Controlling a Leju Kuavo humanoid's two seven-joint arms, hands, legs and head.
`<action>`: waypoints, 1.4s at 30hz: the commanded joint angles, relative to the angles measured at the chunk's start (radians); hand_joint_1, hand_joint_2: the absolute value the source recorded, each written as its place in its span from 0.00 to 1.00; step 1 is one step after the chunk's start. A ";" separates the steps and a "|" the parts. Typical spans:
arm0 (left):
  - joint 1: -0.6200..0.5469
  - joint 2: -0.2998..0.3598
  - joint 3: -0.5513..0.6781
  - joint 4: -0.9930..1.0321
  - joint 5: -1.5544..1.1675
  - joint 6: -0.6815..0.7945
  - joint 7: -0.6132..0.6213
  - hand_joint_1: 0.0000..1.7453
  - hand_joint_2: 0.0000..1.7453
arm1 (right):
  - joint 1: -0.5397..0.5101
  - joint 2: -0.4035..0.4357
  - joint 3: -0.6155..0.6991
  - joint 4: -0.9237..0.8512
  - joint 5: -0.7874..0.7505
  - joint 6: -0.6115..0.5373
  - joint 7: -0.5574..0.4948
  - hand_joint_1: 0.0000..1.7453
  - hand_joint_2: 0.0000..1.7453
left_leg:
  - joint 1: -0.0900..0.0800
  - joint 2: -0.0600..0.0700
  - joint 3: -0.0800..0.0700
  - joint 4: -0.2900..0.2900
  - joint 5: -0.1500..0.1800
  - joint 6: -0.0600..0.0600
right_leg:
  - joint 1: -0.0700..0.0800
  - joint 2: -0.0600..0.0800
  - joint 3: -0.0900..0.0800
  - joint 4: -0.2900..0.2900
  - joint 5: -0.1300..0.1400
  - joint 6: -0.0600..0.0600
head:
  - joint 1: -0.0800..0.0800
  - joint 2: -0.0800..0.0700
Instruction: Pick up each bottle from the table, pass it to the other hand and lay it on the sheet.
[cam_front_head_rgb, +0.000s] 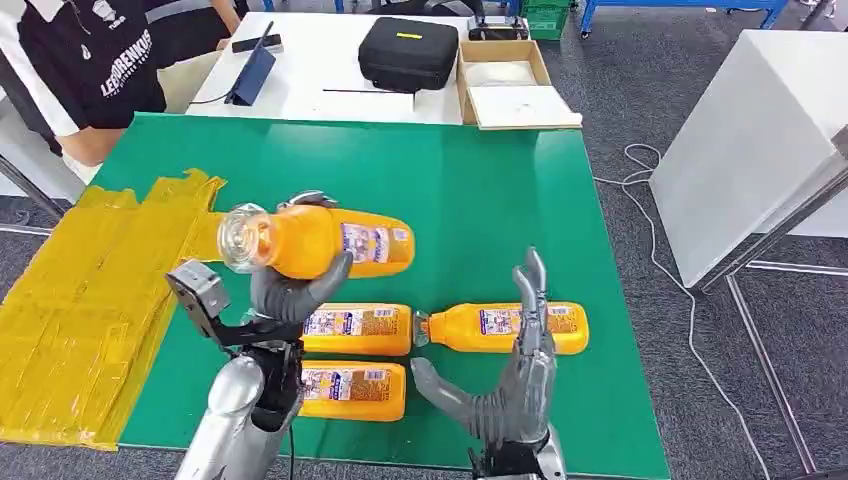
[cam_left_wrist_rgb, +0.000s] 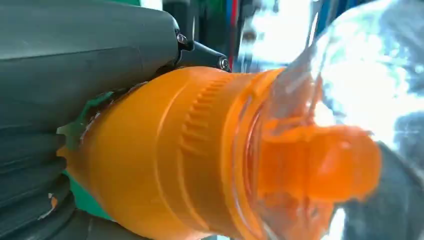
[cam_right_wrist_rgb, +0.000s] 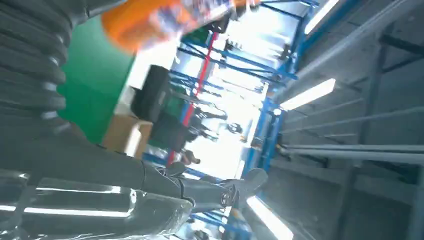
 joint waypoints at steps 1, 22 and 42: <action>0.007 0.049 0.215 -0.135 -0.368 0.280 -0.003 1.00 1.00 | 0.072 -0.088 -0.022 -0.210 0.236 -0.148 0.113 0.00 1.00 | 0.002 0.002 0.002 0.001 -0.002 -0.004 | 0.001 0.002 0.002 0.000 -0.001 -0.001 | 0.000 0.000; -0.064 0.128 0.308 0.081 -0.892 0.695 0.070 1.00 1.00 | 0.120 -0.096 -0.186 -0.268 0.492 -0.181 0.323 0.00 1.00 | 0.003 0.000 0.004 0.000 -0.001 -0.005 | 0.002 -0.001 0.004 -0.001 0.000 -0.002 | 0.000 0.000; -0.096 0.484 0.112 0.457 -1.586 0.711 0.688 1.00 1.00 | 0.156 -0.132 -0.241 -0.208 0.420 -0.181 0.298 0.00 1.00 | 0.004 0.001 0.003 -0.002 0.002 -0.004 | 0.002 0.000 0.001 -0.002 0.001 -0.004 | 0.000 0.000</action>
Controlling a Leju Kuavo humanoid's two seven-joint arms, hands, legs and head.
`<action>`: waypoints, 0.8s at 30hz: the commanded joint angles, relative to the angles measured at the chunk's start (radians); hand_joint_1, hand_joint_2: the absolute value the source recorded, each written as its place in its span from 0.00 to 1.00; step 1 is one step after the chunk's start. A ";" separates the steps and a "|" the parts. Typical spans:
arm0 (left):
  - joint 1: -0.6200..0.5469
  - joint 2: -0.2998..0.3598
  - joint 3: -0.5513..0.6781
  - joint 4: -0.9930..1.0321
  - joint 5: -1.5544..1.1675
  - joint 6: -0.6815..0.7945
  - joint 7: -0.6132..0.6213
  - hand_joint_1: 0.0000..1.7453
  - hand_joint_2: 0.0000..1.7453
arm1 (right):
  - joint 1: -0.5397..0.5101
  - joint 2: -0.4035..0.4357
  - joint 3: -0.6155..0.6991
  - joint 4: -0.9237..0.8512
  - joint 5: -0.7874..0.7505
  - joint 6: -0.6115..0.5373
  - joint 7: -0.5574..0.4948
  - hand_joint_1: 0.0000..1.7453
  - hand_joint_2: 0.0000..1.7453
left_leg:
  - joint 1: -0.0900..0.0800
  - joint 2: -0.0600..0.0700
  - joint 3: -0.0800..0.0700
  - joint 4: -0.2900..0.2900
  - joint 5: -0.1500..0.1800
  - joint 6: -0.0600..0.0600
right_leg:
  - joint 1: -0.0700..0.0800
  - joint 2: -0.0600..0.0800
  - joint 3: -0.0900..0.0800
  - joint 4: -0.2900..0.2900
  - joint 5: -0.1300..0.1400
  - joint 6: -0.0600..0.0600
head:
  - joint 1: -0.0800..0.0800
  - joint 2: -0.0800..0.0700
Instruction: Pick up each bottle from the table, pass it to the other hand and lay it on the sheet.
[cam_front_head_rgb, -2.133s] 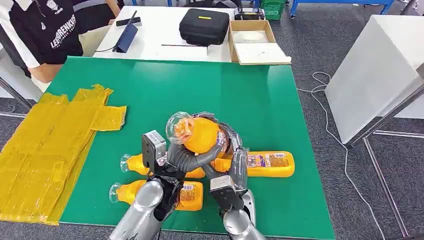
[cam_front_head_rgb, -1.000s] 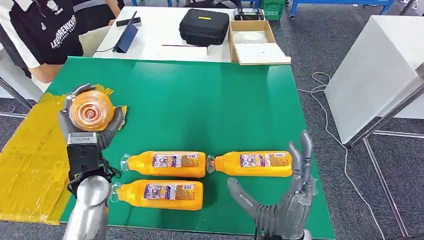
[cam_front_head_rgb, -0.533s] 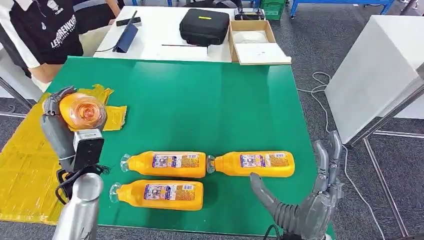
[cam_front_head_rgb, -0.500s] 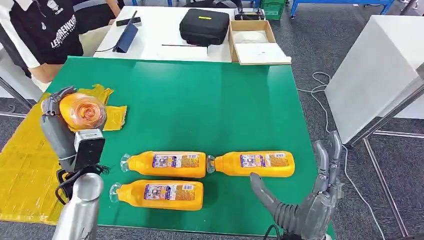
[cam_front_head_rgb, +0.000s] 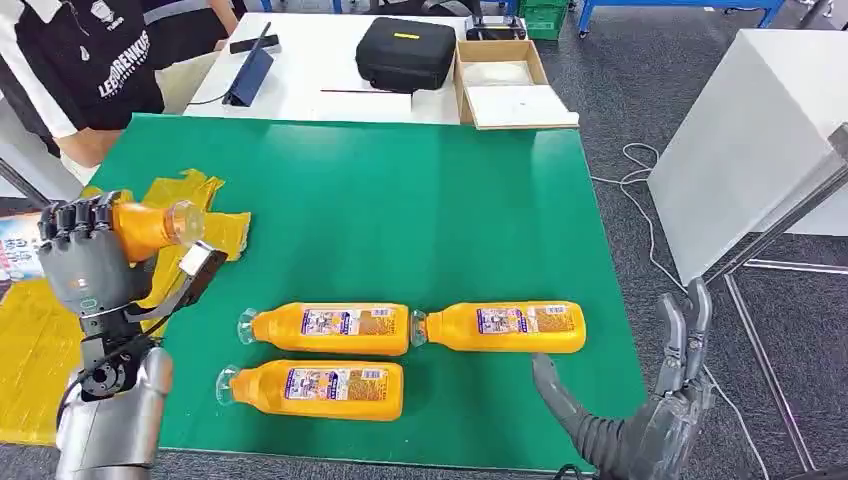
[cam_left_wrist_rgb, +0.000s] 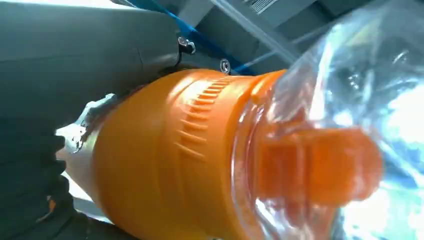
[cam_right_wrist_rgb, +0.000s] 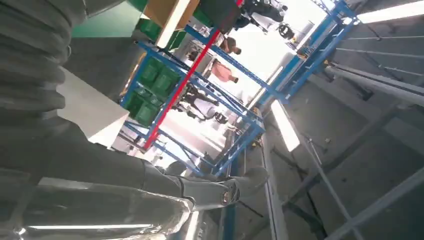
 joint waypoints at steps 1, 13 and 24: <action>-0.038 0.214 -0.319 0.278 -0.006 0.006 0.183 1.00 1.00 | -0.030 -0.047 0.011 0.078 -0.016 -0.044 0.024 0.00 1.00 | 0.001 -0.002 0.003 -0.002 0.001 -0.004 | 0.001 -0.002 0.004 -0.002 0.000 -0.001 | 0.000 0.000; 0.036 0.178 -0.118 0.310 -0.006 0.006 0.063 1.00 1.00 | -0.023 -0.070 0.034 0.152 -0.090 -0.044 -0.023 0.00 1.00 | 0.002 0.003 0.003 -0.003 -0.001 -0.003 | 0.000 0.002 0.004 -0.003 0.000 -0.001 | 0.000 0.000; 0.012 0.164 -0.061 0.420 -0.006 0.006 0.069 1.00 1.00 | -0.052 -0.078 0.045 0.174 -0.089 -0.034 0.001 0.00 1.00 | 0.003 0.000 0.001 -0.002 0.000 -0.005 | 0.001 0.000 0.003 -0.002 0.000 -0.001 | 0.000 0.000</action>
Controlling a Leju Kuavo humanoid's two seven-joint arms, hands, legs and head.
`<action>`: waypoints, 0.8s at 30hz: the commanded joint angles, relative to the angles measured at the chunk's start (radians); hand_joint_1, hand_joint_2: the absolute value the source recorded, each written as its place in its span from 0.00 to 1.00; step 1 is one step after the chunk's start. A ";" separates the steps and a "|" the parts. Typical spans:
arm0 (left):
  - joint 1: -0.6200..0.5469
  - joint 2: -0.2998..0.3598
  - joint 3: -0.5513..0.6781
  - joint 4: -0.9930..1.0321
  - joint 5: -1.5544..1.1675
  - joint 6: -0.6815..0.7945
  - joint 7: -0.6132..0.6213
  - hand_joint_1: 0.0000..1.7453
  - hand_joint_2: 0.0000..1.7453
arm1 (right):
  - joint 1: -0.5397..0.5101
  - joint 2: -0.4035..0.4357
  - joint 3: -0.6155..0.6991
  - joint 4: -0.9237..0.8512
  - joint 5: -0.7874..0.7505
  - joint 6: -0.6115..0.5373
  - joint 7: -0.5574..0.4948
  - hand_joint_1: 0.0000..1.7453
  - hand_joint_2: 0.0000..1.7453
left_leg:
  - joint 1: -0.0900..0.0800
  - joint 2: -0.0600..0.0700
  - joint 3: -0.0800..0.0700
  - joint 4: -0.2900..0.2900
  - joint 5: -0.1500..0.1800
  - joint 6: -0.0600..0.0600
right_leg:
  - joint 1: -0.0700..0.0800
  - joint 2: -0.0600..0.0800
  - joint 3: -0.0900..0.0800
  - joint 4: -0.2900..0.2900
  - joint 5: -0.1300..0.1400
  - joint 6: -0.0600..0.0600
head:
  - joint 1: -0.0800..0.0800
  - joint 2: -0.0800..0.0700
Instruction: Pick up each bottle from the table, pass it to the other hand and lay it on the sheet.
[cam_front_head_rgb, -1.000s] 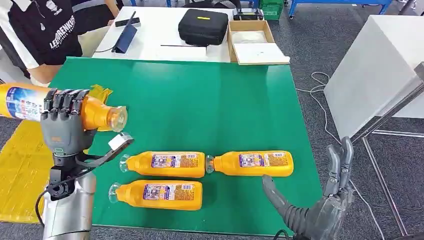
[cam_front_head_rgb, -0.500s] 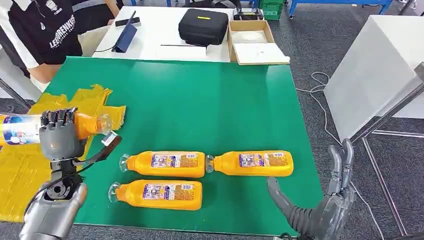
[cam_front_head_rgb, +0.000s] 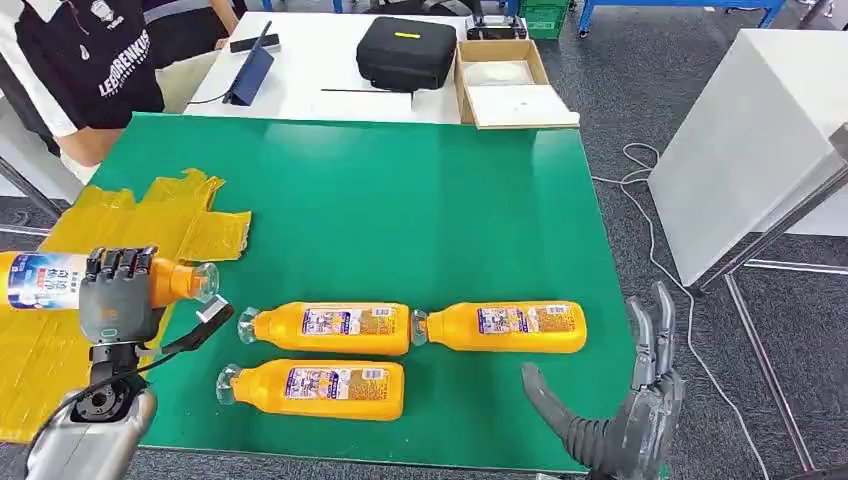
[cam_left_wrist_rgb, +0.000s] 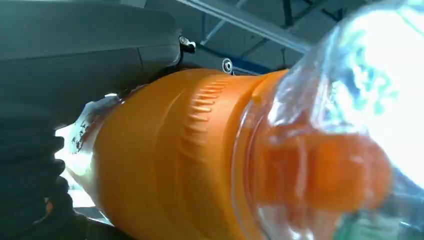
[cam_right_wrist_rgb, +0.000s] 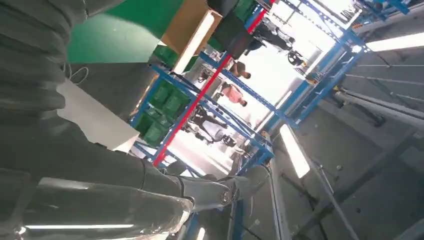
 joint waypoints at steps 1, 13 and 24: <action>-0.025 -0.037 0.114 0.147 0.000 0.003 -0.024 1.00 1.00 | -0.050 -0.028 0.027 0.096 -0.017 -0.036 0.004 0.00 1.00 | 0.001 0.001 0.003 -0.001 0.000 -0.003 | 0.001 0.001 0.004 -0.002 0.000 0.000 | 0.000 0.000; -0.027 -0.050 0.112 0.192 0.000 0.003 -0.013 1.00 1.00 | -0.055 -0.010 0.029 0.094 -0.013 -0.031 0.005 0.00 1.00 | 0.001 0.000 0.003 -0.001 0.000 -0.003 | 0.000 0.000 0.003 -0.002 0.000 0.000 | 0.000 0.000; -0.057 -0.096 0.190 0.293 0.012 0.003 -0.105 1.00 1.00 | -0.061 0.007 0.018 0.097 -0.009 0.002 0.002 0.00 1.00 | 0.002 -0.002 0.005 -0.002 -0.001 -0.005 | 0.001 -0.002 0.006 -0.003 -0.001 -0.001 | 0.000 0.000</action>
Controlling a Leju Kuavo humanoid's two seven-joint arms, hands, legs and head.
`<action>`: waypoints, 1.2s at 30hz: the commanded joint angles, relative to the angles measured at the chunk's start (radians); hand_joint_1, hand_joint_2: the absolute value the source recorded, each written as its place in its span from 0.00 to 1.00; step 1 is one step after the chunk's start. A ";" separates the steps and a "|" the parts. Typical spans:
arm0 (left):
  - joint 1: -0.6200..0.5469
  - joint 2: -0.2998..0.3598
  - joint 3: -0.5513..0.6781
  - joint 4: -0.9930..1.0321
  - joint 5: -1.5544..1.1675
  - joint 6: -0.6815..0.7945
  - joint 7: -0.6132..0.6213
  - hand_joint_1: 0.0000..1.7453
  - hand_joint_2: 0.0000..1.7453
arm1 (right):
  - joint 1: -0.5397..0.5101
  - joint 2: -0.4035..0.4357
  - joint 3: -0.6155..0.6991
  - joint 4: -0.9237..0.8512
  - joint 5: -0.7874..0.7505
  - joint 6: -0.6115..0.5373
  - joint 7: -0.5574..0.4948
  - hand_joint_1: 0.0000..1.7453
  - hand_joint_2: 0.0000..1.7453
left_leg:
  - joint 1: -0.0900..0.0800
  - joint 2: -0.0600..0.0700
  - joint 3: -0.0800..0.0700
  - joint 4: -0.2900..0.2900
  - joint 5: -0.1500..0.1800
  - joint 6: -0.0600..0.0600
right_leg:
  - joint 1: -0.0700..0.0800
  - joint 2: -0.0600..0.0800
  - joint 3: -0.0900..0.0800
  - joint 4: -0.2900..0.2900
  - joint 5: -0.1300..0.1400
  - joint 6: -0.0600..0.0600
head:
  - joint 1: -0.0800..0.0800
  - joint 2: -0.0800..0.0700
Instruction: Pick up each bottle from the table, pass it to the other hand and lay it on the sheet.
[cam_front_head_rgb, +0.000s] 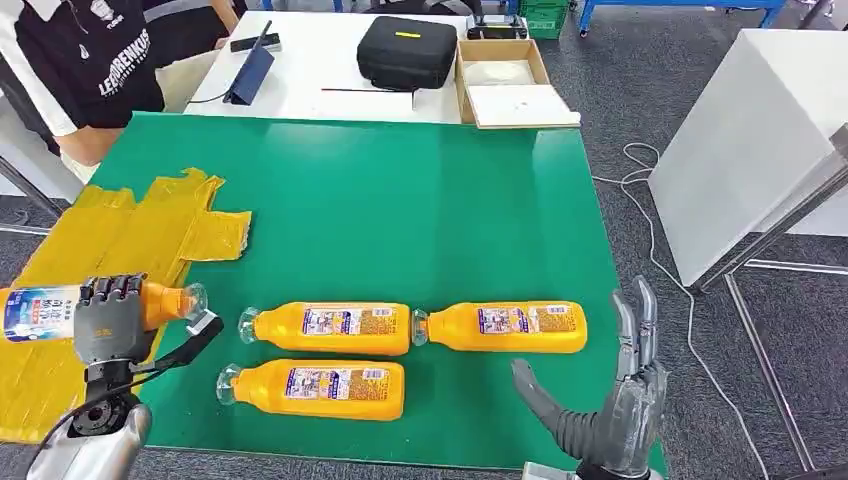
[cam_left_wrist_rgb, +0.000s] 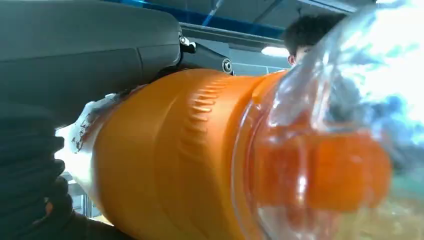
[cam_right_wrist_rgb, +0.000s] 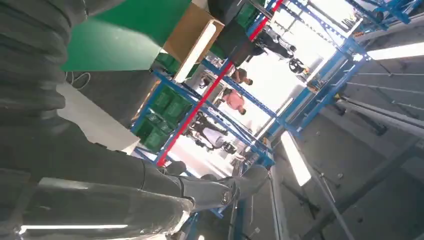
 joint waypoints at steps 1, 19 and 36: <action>-0.063 -0.073 0.102 0.170 0.009 0.003 -0.080 1.00 1.00 | -0.040 0.009 -0.004 0.057 -0.010 0.005 -0.005 0.00 1.00 | 0.000 -0.001 0.003 -0.002 0.000 -0.002 | 0.000 -0.001 0.004 -0.002 0.000 0.000 | 0.000 0.000; -0.075 -0.078 0.131 0.182 0.004 0.003 -0.096 0.00 1.00 | -0.070 0.020 -0.021 0.070 -0.025 0.030 -0.013 0.00 1.00 | 0.000 0.000 0.001 -0.001 0.000 -0.002 | 0.000 -0.001 0.002 -0.001 0.000 0.000 | 0.000 0.000; -0.175 -0.338 0.487 0.057 0.282 0.003 -0.696 0.00 1.00 | -0.125 -0.020 -0.145 0.092 0.388 0.141 0.264 0.00 1.00 | 0.001 -0.006 0.001 0.001 0.001 -0.002 | 0.001 -0.006 0.004 -0.001 0.000 0.001 | 0.000 0.000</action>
